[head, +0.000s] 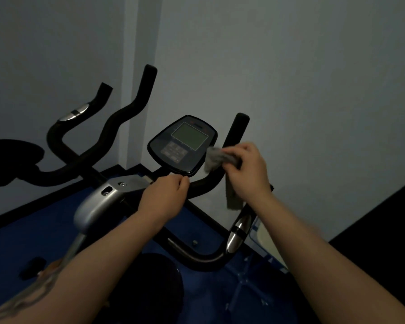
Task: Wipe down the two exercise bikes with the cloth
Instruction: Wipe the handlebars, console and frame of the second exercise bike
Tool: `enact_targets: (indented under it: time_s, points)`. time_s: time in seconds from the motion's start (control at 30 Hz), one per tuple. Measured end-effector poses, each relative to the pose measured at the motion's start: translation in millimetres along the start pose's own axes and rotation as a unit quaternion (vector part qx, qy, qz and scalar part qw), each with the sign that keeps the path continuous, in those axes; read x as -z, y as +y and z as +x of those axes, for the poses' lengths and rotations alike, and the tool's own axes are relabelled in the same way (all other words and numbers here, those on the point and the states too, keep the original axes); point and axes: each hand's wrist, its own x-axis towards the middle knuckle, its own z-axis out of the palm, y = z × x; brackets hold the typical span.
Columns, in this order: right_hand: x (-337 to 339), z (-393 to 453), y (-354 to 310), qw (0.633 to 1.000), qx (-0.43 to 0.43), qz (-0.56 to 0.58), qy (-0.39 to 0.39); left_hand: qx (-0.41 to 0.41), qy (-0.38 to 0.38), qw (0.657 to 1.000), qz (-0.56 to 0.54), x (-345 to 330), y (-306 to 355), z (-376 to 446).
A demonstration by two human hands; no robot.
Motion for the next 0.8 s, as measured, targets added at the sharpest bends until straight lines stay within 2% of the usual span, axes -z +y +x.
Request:
enact_targets:
  time_s: [0.1, 0.17, 0.3, 0.33, 0.47, 0.6, 0.7, 0.8]
  points:
    - [7, 20, -4, 0.991, 0.032, 0.0, 0.128, 0.005, -0.002, 1.0, -0.011, 0, 0, 0]
    - [3, 19, -2, 0.988, 0.035, -0.012, 0.153, 0.002, -0.001, 1.0, 0.004, -1, 0, 0]
    - [-12, 4, 6, 0.996, 0.015, -0.086, 0.021, 0.006, 0.006, 1.0, 0.005, -2, -2, 2]
    - [-10, 6, 6, 0.997, 0.018, -0.079, 0.014, 0.007, 0.004, 1.0, 0.001, -2, -2, 2]
    - [1, 19, -4, 0.996, 0.001, -0.03, 0.079, 0.015, 0.005, 1.0, -0.005, -2, 0, 2]
    - [-18, -10, -14, 0.996, -0.051, -0.078, 0.001, 0.013, 0.023, 1.0, -0.009, -1, -1, -1]
    - [-11, -25, -17, 0.992, -0.106, 0.028, -0.059, 0.0, 0.029, 0.999, -0.039, 1, -5, -4]
    - [5, -48, -25, 0.967, -0.18, 0.168, -0.072, 0.028, 0.02, 0.984, -0.175, 10, -5, -4]
